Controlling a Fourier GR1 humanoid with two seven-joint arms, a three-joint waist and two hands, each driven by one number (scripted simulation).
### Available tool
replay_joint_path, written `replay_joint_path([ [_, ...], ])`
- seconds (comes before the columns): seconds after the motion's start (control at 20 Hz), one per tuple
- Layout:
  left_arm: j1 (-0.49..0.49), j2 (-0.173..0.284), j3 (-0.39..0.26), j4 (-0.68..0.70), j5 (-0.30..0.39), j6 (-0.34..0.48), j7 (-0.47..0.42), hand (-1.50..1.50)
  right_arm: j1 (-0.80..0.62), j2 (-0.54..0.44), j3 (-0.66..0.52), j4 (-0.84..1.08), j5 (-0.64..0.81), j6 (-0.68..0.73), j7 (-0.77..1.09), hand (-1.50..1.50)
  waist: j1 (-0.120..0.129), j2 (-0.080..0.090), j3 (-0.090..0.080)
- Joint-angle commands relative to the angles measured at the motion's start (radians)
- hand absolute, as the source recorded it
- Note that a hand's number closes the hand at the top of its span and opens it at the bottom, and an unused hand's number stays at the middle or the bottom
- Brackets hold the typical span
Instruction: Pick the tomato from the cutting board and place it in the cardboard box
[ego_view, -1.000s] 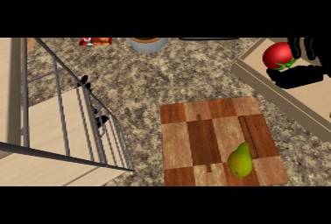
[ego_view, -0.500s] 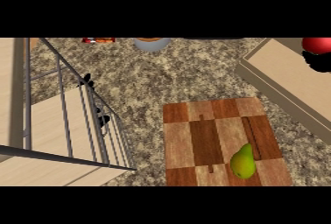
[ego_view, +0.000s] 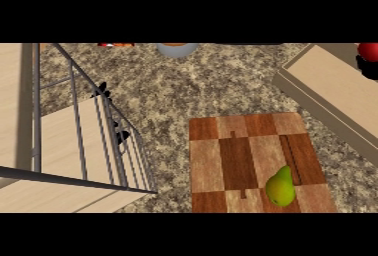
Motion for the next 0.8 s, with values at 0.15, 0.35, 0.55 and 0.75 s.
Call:
replay_joint_path([
  [0.15,0.065,0.023,0.122,0.063,0.039,0.055,0.034,0.0,0.006,0.054,-0.013,0.202,0.008,-0.081,-0.15,1.5,0.028,0.009,-0.01],
  [0.35,0.009,0.028,0.135,0.062,0.052,0.059,0.094,0.0,0.007,0.051,-0.029,0.345,-0.045,0.019,-0.199,1.5,0.031,0.013,-0.008],
  [0.55,0.041,0.019,0.135,0.095,0.058,0.03,0.043,0.0,0.012,0.097,-0.03,0.444,-0.021,0.003,-0.139,-1.5,0.027,0.011,-0.011],
  [0.75,0.067,0.009,0.122,0.1,0.026,0.042,0.023,0.0,0.001,0.089,-0.055,0.514,-0.05,0.0,-0.299,-1.5,0.024,0.01,-0.009],
])
